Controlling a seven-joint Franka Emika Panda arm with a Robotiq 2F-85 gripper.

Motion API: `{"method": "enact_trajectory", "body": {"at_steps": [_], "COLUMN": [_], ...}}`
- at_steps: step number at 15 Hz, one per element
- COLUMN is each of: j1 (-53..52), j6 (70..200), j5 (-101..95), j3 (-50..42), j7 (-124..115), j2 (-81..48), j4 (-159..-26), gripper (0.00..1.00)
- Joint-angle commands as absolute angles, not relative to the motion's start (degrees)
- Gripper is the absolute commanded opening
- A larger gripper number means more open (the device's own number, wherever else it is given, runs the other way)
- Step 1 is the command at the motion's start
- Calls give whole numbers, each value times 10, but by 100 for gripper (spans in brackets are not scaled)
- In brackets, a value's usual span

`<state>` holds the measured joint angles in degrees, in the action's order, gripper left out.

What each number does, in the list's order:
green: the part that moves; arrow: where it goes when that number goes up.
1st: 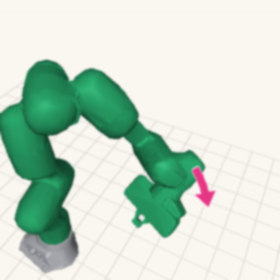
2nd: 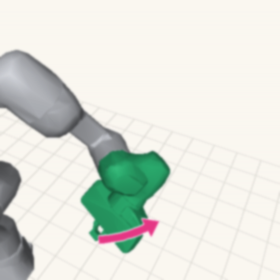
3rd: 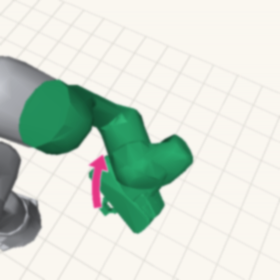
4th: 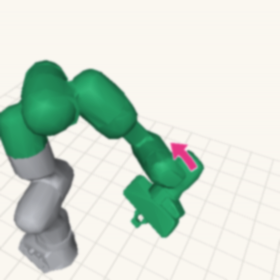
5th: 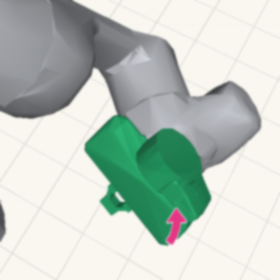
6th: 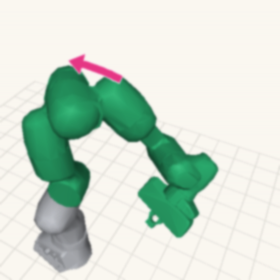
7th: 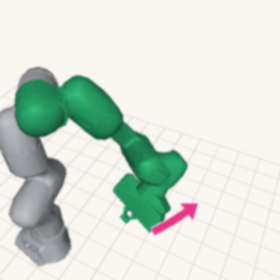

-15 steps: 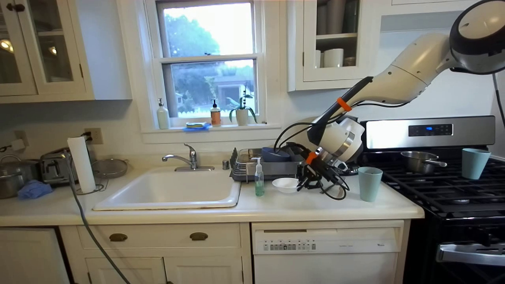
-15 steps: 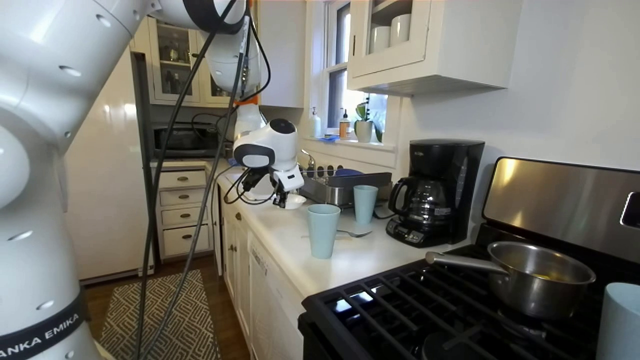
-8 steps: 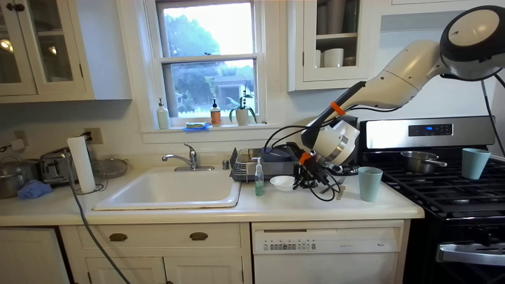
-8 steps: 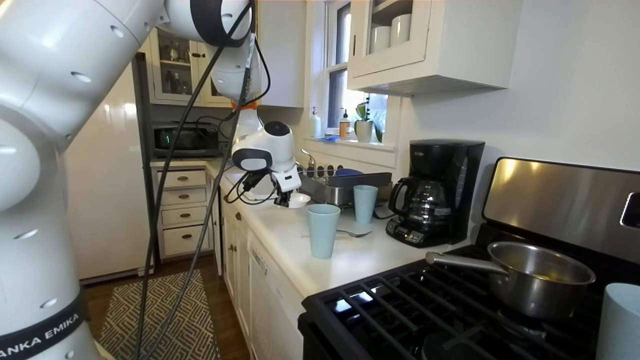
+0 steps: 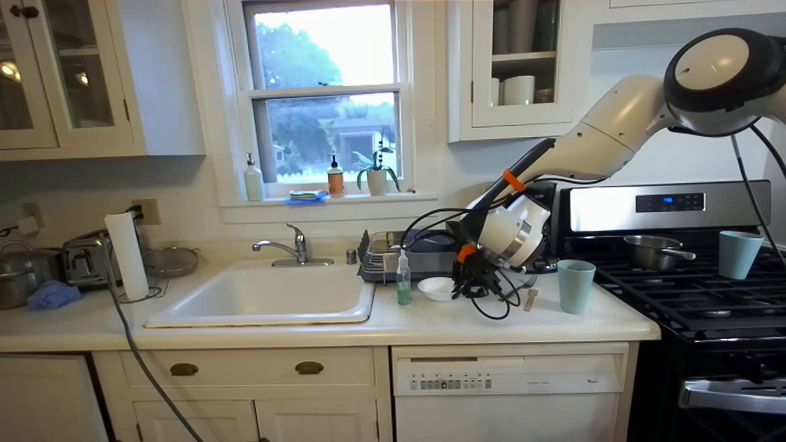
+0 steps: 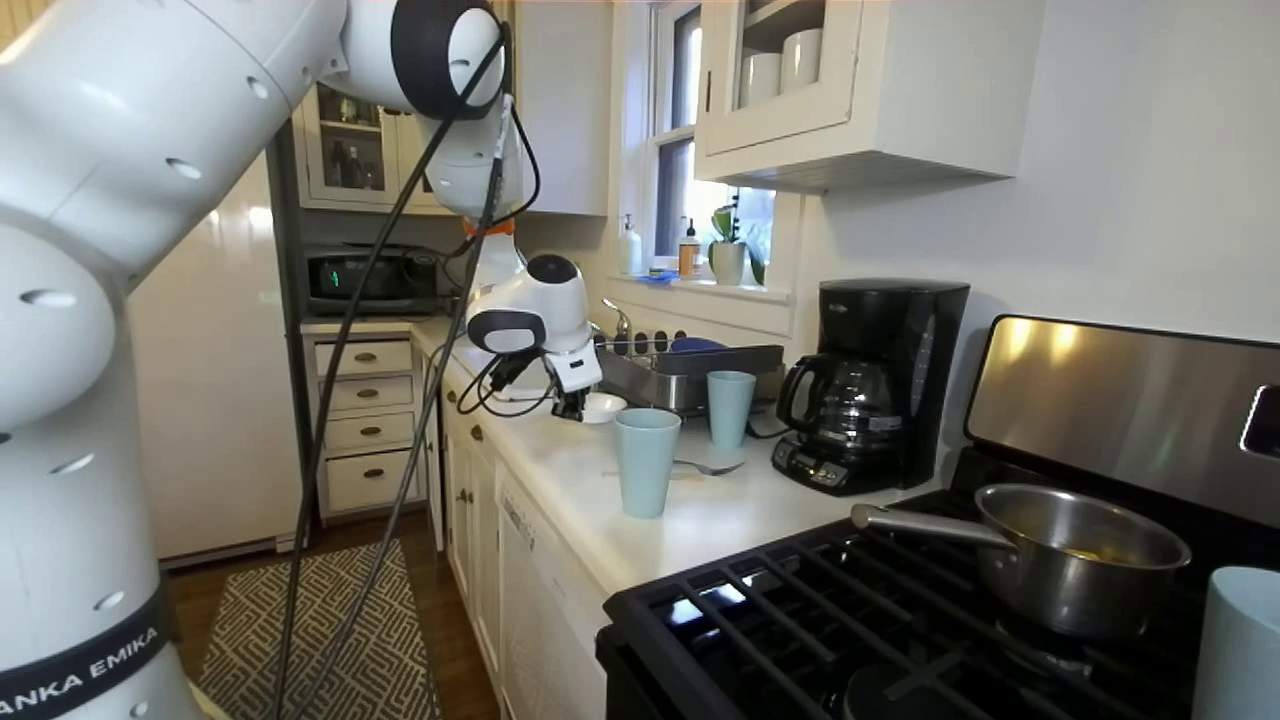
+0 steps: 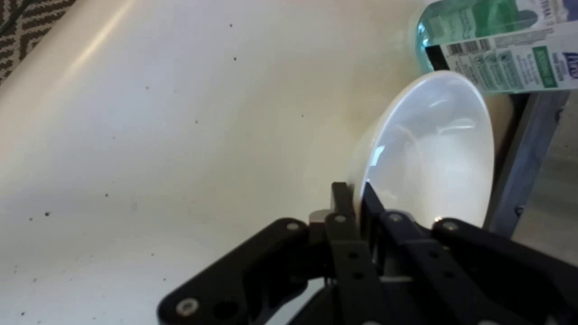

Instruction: Bring the bowl closer to the hand soap

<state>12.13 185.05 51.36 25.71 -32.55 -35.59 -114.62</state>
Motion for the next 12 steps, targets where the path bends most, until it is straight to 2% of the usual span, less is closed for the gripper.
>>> {"method": "enact_trajectory", "body": {"at_steps": [1, 3, 4, 5, 7, 12], "j1": [83, 67, 61, 56, 49, 60], "j6": [1859, 1859, 1854, 1851, 1848, 1828], "j5": [512, 510, 510, 511, 512, 505], "j3": [223, 205, 198, 192, 186, 196], "j7": [-346, -348, -349, -349, -347, -326], "j2": [-374, -377, -377, -377, -376, -345], "j4": [-1118, -1113, -1112, -1110, -1107, -1122], "gripper": [2, 2, 7, 33, 40, 75]}}
